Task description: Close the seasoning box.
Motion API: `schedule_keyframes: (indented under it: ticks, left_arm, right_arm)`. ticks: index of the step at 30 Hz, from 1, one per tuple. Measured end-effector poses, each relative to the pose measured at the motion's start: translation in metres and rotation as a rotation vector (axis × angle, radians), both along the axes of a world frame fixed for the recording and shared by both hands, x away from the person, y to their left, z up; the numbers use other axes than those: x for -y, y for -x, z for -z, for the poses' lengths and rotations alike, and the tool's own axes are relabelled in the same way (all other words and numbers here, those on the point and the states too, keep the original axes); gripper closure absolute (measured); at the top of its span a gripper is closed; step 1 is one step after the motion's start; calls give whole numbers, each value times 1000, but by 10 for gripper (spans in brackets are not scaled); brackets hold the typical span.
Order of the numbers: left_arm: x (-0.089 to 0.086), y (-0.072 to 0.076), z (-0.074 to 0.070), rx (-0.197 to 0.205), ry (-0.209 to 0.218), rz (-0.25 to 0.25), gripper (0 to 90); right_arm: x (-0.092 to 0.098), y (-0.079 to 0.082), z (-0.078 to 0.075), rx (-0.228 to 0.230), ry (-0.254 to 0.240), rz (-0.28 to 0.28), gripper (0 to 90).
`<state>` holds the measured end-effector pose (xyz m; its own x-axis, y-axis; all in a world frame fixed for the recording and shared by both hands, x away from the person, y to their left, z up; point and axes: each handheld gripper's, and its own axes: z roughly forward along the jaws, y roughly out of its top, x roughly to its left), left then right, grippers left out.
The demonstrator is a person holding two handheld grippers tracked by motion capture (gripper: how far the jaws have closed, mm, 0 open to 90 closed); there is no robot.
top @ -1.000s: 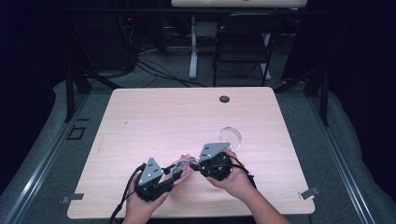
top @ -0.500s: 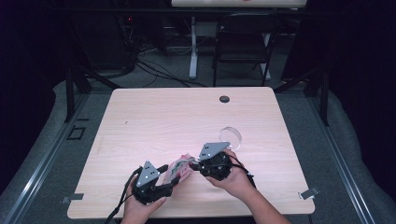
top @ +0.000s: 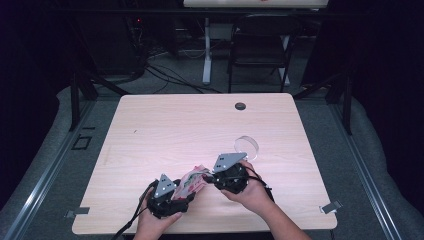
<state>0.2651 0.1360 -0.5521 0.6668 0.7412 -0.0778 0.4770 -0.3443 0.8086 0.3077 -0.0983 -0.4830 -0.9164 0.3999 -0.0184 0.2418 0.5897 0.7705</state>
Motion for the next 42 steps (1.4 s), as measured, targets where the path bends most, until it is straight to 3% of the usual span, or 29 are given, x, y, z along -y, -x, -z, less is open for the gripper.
schedule_keyframes:
  ticks: [6, 9, 13, 14, 20, 32, 42]
  left_arm:
    - [-1, -4, 6, -7, 1, -4, 284]
    - [1, -4, 9, -5, -15, -1, 265]
    - [5, -5, 16, 4, -52, -36, 233]
    - [7, -7, 19, -15, -63, -33, 233]
    - [9, -12, 28, -38, -90, -27, 238]
    - [9, -21, 35, -85, -106, -3, 253]
    - [12, -22, 36, -70, -145, 0, 237]
  right_arm:
    - [0, 1, 0, 3, 0, 1, 900]
    - [0, 1, 0, 2, -1, 0, 900]
    - [0, 1, 0, 5, -3, 1, 900]
    - [0, 1, 0, 3, -6, 1, 900]
    - [0, 1, 1, 6, -5, -1, 900]
    - [0, 2, 1, 6, -8, -3, 900]
    - [-1, 3, 1, 7, -5, -6, 900]
